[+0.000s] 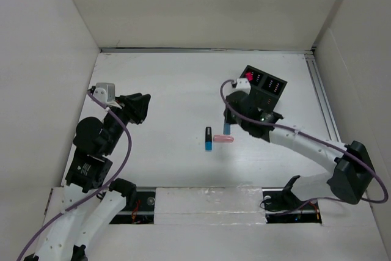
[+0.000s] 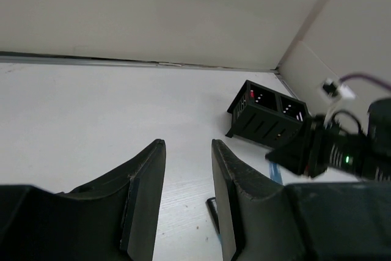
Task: Organize the desk
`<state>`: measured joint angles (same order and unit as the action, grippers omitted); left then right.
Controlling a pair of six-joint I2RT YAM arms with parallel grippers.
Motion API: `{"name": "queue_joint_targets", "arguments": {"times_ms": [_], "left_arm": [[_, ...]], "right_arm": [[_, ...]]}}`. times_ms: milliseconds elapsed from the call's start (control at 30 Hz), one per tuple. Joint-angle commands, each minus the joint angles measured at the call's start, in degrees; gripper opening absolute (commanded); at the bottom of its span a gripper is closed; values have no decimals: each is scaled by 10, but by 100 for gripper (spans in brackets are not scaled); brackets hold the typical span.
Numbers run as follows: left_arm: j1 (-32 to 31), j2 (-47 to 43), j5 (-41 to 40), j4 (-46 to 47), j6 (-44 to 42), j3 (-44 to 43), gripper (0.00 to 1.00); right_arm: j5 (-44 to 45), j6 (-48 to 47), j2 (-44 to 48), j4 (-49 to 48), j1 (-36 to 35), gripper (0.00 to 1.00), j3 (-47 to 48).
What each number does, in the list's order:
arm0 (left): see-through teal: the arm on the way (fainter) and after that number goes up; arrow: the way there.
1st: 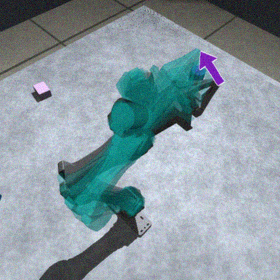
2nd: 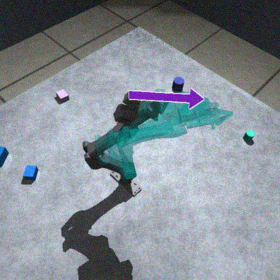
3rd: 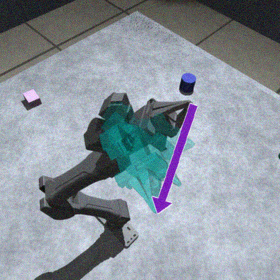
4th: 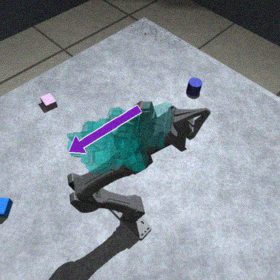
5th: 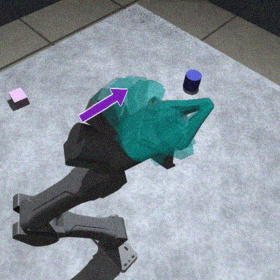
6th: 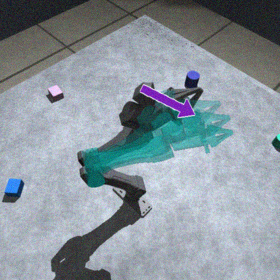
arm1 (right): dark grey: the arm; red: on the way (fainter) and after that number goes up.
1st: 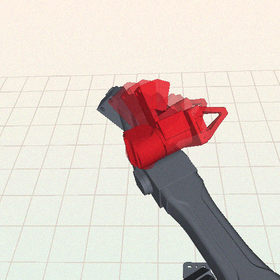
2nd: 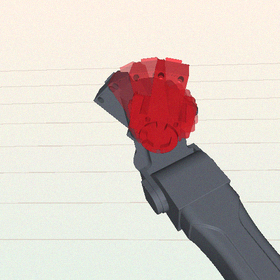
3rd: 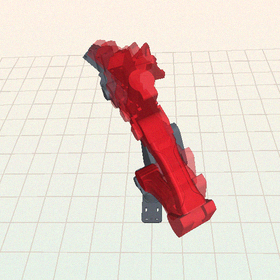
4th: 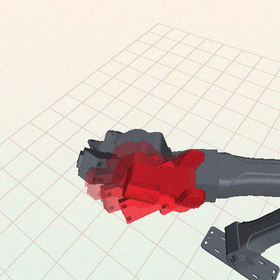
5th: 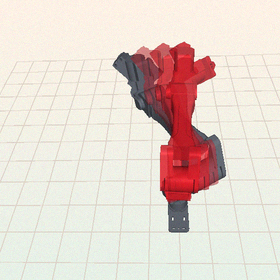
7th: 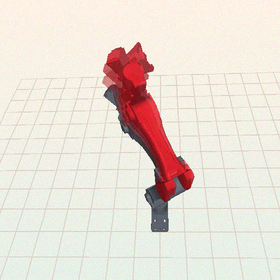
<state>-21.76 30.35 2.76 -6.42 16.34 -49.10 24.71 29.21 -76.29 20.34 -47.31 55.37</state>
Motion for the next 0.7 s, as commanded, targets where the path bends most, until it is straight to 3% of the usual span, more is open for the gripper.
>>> {"name": "queue_joint_targets", "arguments": {"times_ms": [0, 33, 333, 467, 667], "left_arm": [[-1, 9, 11, 26, -1, 3, 32], [-1, 5, 8, 27, 0, 4, 32], [-1, -4, 5, 27, -1, 4, 32], [-1, -6, 7, 27, -1, 4, 32], [-1, -2, 8, 27, -2, 3, 32]], "right_arm": [[16, -63, -10, -79, 90, 7, 74], [27, -80, -31, -92, 126, 7, 121], [106, -99, -85, -158, 330, 6, 179], [113, -108, -128, -169, 385, 6, 187], [125, -124, -133, -256, 405, 7, 149]]}}
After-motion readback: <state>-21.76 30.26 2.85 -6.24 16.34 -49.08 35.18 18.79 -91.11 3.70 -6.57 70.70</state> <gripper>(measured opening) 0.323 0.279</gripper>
